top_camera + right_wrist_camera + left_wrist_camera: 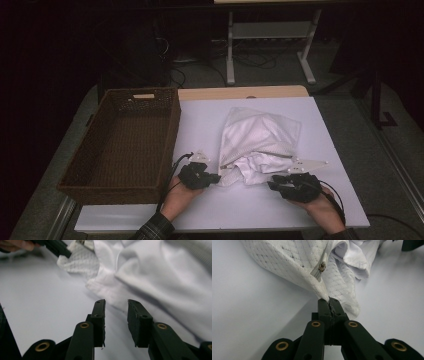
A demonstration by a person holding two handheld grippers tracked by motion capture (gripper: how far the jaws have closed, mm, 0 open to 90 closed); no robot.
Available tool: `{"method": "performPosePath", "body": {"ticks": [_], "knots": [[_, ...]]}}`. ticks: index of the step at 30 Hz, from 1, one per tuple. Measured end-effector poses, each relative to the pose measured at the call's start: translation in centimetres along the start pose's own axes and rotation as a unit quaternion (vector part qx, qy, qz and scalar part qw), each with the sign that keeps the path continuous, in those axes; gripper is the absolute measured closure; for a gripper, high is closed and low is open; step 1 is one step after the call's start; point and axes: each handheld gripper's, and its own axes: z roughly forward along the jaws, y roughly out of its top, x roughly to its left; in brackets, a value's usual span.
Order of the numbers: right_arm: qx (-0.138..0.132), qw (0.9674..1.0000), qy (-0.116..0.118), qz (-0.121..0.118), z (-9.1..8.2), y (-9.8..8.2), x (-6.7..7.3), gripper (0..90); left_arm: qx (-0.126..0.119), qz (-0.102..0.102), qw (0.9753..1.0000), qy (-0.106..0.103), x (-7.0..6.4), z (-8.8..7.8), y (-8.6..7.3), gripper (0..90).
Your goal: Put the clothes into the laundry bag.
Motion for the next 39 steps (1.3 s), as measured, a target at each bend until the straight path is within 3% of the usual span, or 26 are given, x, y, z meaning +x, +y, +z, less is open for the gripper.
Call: {"method": "performPosePath", "body": {"ticks": [4,9,15,18,24,28,32,39], "knots": [[0.02,0.9997,0.011,-0.006,1.7,-0.2,0.3,67.2,0.003,0.0,1.0,-0.001,0.1,0.2,0.0,89.4],[0.018,0.9993,0.02,-0.025,4.0,0.9,1.0,65.9,0.004,0.001,1.0,-0.002,0.1,0.2,0.0,89.4],[0.014,0.9982,-0.005,-0.058,5.7,1.9,2.0,61.2,0.007,0.003,1.0,-0.001,0.0,0.3,0.0,89.5],[0.02,0.9962,-0.028,-0.08,6.4,2.2,2.5,63.2,0.008,0.003,1.0,-0.001,0.0,0.3,0.0,89.5],[0.03,0.993,-0.062,-0.096,7.2,2.9,2.8,81.6,0.011,0.002,0.9999,-0.002,0.0,0.4,-0.1,89.5],[0.029,0.994,-0.057,-0.088,7.1,3.2,2.8,86.3,0.011,0.002,0.9999,-0.002,0.0,0.4,-0.1,89.5],[0.008,0.9968,-0.044,-0.066,6.6,3.9,2.5,87.1,0.011,0.002,0.9999,-0.003,0.0,0.4,-0.1,89.5],[-0.006,0.9973,-0.045,-0.057,7.6,5.3,2.7,88.4,0.01,0.003,0.9999,-0.003,-0.1,0.4,-0.1,89.5]]}}
